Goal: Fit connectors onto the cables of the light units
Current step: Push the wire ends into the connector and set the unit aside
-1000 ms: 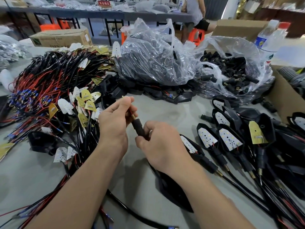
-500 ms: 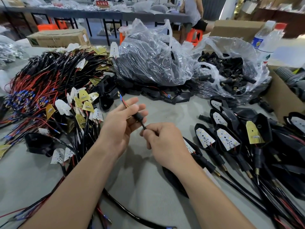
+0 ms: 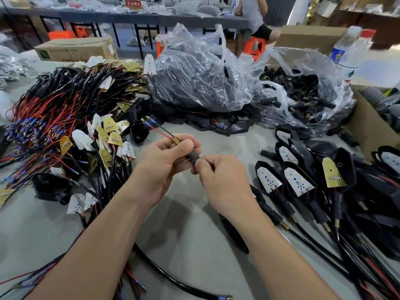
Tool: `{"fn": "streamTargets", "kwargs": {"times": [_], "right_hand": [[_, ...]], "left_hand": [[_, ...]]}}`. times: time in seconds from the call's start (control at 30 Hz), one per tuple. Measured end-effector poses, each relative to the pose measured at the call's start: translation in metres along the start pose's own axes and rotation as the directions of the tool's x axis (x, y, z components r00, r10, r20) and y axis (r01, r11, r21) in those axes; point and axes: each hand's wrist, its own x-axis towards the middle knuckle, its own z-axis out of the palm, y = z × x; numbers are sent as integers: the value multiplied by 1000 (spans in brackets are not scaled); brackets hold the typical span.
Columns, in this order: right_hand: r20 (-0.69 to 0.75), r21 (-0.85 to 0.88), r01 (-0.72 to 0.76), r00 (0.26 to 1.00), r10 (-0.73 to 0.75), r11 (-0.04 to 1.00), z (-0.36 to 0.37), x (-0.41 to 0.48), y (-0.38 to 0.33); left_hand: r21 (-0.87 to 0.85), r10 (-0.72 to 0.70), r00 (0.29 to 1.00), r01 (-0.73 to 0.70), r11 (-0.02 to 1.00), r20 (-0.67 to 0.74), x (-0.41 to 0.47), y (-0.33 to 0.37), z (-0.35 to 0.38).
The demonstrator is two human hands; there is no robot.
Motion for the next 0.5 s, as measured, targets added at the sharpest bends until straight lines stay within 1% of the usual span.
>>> {"fn": "streamTargets", "kwargs": {"times": [0.1,0.13,0.23,0.27,0.33,0.37,0.4,0.43,0.5], "right_hand": [[62,226,-80,996,68,971,-5,0,-1],[79,252,-94,994,77,963,-5,1,-2],[88,171,-93,993,79,981,-1,-1,-3],[109,217,-123,989,102,968,0,-1,-4],[209,390,-219,967,145,894,1,-2,-5],[267,439,-257,952,148,861,0,-2,-7],[315,433,-277,938,143,858,-1,-3,-7],[348,373,-272,927,138,887,-3,-4,-6],[383,192,-218,914,132,957,-4,-6,-5]], "left_hand": [[14,-18,999,17,1000,40,1,3,-4],[20,-40,998,40,999,50,1,2,-4],[71,-155,979,146,987,132,-3,-1,3],[77,-166,975,156,985,147,-4,-2,4],[80,-144,982,135,988,124,-3,-2,4],[72,-124,988,118,990,91,-2,-1,4],[46,-104,993,102,994,48,-1,-2,4],[-7,-88,996,88,996,-1,0,-2,4],[-109,-54,991,41,993,-121,4,-1,2]]}}
